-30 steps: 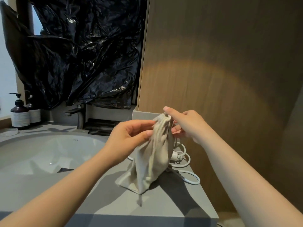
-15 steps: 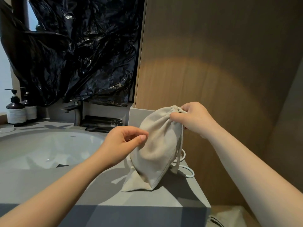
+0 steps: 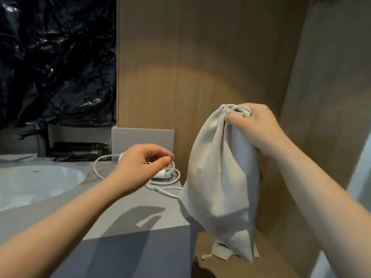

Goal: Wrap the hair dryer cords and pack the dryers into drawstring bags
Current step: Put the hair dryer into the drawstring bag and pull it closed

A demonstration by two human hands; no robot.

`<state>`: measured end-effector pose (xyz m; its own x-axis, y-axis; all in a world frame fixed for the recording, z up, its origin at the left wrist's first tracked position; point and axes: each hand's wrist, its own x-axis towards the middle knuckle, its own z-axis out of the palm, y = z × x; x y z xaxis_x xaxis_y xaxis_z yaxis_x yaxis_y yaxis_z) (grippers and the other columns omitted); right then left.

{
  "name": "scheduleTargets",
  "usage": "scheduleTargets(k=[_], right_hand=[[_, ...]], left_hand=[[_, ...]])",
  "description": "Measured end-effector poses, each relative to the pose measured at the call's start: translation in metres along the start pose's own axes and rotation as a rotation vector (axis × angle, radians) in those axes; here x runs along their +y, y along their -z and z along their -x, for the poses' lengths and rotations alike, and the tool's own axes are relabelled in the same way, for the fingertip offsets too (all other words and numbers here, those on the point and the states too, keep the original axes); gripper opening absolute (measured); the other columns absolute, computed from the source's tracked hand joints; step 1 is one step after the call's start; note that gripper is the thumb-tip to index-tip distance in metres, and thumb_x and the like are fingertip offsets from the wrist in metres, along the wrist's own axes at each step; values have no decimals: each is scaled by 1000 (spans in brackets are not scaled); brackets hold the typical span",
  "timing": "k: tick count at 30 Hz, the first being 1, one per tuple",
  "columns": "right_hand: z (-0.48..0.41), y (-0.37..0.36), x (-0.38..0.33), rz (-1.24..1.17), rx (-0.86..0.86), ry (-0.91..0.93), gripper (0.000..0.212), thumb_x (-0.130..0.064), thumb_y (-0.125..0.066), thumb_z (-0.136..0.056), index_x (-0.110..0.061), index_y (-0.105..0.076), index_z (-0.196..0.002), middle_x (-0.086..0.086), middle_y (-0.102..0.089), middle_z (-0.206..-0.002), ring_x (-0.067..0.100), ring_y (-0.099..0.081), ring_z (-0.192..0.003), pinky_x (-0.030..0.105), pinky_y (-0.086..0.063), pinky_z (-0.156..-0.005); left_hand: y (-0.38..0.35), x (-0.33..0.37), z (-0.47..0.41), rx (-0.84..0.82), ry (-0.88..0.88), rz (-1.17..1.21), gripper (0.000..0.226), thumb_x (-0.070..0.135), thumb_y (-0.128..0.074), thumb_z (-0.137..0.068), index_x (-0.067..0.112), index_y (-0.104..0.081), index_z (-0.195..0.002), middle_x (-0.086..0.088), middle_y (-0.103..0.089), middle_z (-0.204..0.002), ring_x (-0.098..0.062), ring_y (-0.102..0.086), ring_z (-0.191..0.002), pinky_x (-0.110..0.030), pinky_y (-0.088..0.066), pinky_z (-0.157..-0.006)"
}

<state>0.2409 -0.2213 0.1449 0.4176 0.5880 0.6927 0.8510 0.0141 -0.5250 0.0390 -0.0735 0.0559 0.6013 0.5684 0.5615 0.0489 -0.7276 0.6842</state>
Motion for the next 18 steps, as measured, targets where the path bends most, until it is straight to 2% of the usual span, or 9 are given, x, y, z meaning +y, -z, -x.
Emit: scheduleTargets(k=[3, 5, 9, 12, 14, 18], right_hand=[[14, 32, 18, 26, 23, -12, 25, -22, -59, -85, 2, -64, -80, 25, -63, -82, 15, -47, -68, 33, -37, -62], [22, 53, 31, 20, 40, -42, 25, -21, -59, -84, 3, -63, -81, 23, -60, -79, 13, -46, -69, 32, -36, -64], [38, 85, 58, 11, 21, -87, 26, -23, -60, -83, 2, -61, -81, 4, -54, -72, 11, -45, -70, 32, -35, -65], [49, 99, 79, -1, -26, -118, 34, -28, -60, -82, 6, -59, -87, 18, -58, -77, 13, -46, -73, 33, -36, -68], [57, 106, 95, 3, -46, -140, 35, -27, -61, -84, 7, -59, -90, 28, -61, -90, 13, -47, -75, 33, -37, -69], [73, 117, 132, 1, -25, -223, 36, -33, -62, -90, 3, -65, -94, 24, -65, -98, 15, -55, -76, 35, -45, -72]], left_hand=[[-26, 13, 0, -45, -28, 15, 12, 21, -66, -89, 22, -76, -96, 10, -76, -86, -5, -71, -82, -33, -58, -82], [-44, 21, 0, -78, -41, 24, 13, 23, -66, -89, 23, -76, -97, 11, -75, -88, -5, -70, -85, -37, -59, -84], [-77, 39, -2, -125, -75, 15, 14, 25, -66, -89, 25, -76, -99, 14, -74, -90, -1, -68, -88, -29, -58, -85], [-102, 46, -4, -174, -89, 8, 14, 25, -66, -89, 26, -76, -99, 16, -73, -91, 2, -67, -88, -23, -56, -83], [-121, 46, -5, -217, -92, -10, 15, 26, -66, -89, 26, -75, -100, 16, -72, -93, 2, -66, -90, -22, -56, -84], [-164, 37, -12, -297, -75, -56, 15, 26, -66, -89, 25, -75, -101, 14, -72, -95, 2, -65, -91, -20, -53, -83]])
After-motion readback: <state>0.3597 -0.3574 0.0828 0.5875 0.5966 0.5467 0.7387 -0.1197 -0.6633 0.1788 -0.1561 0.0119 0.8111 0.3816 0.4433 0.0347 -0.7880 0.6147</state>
